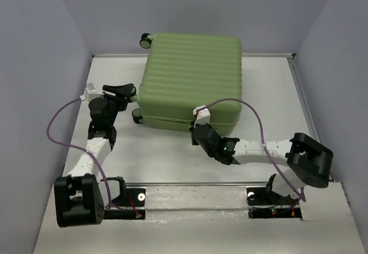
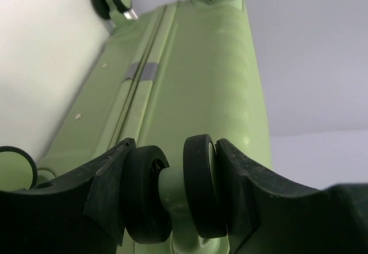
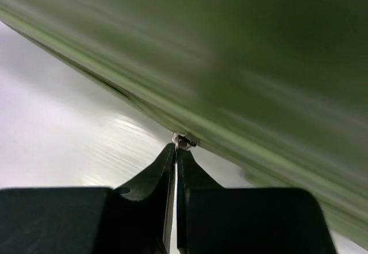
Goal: Pack the luggage
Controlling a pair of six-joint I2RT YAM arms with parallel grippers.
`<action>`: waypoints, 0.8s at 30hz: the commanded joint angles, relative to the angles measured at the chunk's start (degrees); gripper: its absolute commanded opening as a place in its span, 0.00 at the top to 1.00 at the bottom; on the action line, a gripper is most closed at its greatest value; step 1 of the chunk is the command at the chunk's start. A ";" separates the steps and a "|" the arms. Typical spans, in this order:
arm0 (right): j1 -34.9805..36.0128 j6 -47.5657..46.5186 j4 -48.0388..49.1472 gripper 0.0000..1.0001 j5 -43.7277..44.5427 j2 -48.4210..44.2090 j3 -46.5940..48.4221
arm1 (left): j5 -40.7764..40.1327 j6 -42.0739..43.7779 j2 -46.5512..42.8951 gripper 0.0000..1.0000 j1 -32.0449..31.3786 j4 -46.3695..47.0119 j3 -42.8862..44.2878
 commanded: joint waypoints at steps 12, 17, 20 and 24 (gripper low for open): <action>9.24 -4.60 23.19 0.93 -23.74 29.41 30.20 | 22.69 5.58 -21.81 0.94 -9.51 -10.67 -1.04; 11.00 0.58 34.36 0.93 -27.52 35.13 28.28 | 21.02 4.97 -29.03 0.94 -9.77 -15.87 -1.03; 11.00 0.24 38.59 0.93 -25.16 26.81 14.86 | 20.23 4.53 -30.35 0.94 -10.21 -15.96 -2.62; 8.03 1.55 23.70 0.31 -20.41 8.19 0.25 | 17.78 7.34 -29.74 0.94 -12.14 -16.23 -4.11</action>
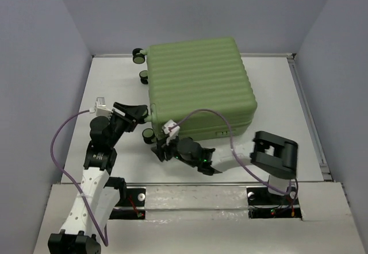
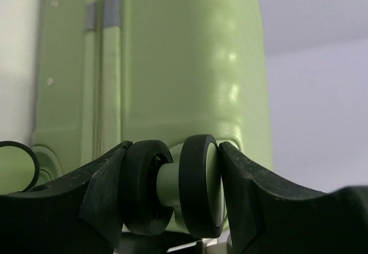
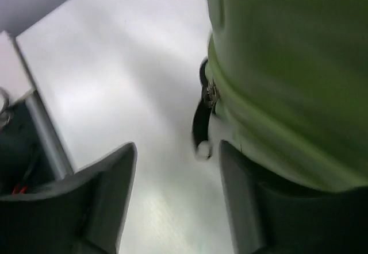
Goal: Pack the luggage
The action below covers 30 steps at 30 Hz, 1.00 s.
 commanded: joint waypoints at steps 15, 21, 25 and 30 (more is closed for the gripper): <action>-29.58 24.95 -50.81 0.77 7.47 -64.88 -30.35 | -4.25 17.52 3.56 0.94 -26.66 12.08 0.08; -47.42 14.33 -39.59 0.93 -3.76 -54.26 -24.81 | -9.09 18.14 6.02 0.94 -36.17 17.09 -1.77; -57.09 10.18 -27.10 0.93 -22.87 -44.08 -19.99 | -11.47 18.23 9.17 0.94 -44.59 21.66 -1.33; -57.64 6.57 -21.37 0.93 -37.95 -29.92 -8.30 | -13.23 21.22 19.80 0.94 -51.55 25.71 4.02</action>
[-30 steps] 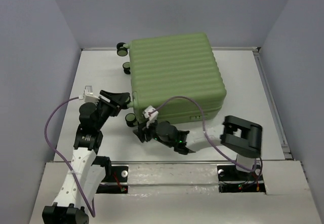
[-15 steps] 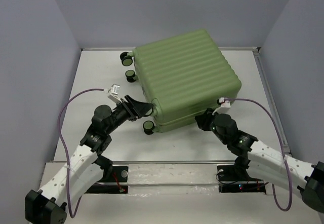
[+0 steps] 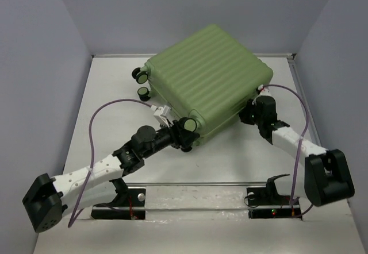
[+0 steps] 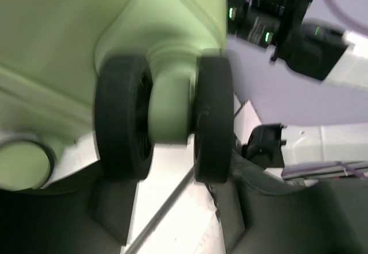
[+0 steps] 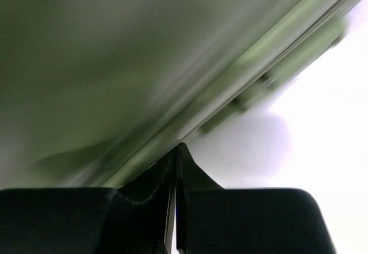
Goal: Pack the luggage
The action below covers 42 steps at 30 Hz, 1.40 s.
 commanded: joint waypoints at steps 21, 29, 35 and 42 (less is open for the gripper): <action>-0.27 2.26 6.36 0.35 -21.42 -25.12 -13.88 | -26.66 16.35 2.45 0.01 0.53 -38.19 26.87; -0.27 4.44 8.01 0.34 -25.01 -27.94 -14.93 | -13.17 31.45 4.60 0.01 36.56 -39.90 27.64; 0.26 5.68 10.83 0.34 -28.18 -27.24 -15.46 | -4.55 39.19 14.63 0.01 42.39 -35.26 31.43; 0.26 6.64 13.90 0.33 -32.23 -25.83 -15.46 | -4.53 47.36 20.07 0.01 42.74 -30.76 35.28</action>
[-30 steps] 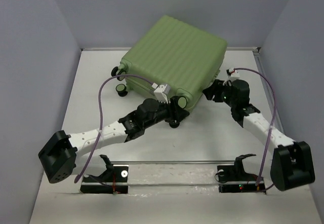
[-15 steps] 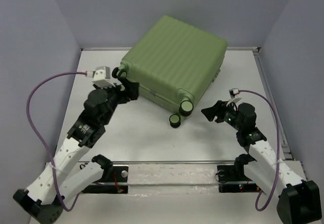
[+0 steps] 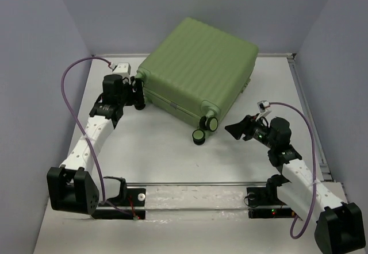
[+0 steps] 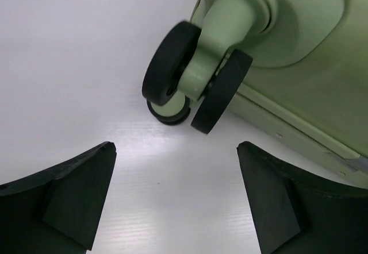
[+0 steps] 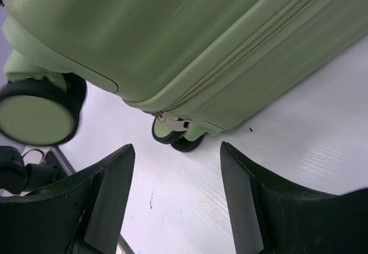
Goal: Pack the luggage
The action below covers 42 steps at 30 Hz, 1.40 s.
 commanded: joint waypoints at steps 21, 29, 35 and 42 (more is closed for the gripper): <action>1.43 0.48 5.86 0.33 -5.90 3.31 -0.14 | 11.47 12.58 15.80 0.28 0.82 0.64 17.88; 1.95 -0.31 6.21 0.38 -3.53 6.57 0.56 | 18.23 10.04 15.10 0.94 0.91 2.14 15.95; 2.57 -2.06 11.92 0.36 -3.17 13.50 2.93 | 25.45 4.23 10.54 0.94 0.47 5.65 9.63; 2.57 -4.80 18.77 0.43 -0.19 20.63 2.06 | 25.80 -1.74 7.01 0.94 -0.49 4.52 6.45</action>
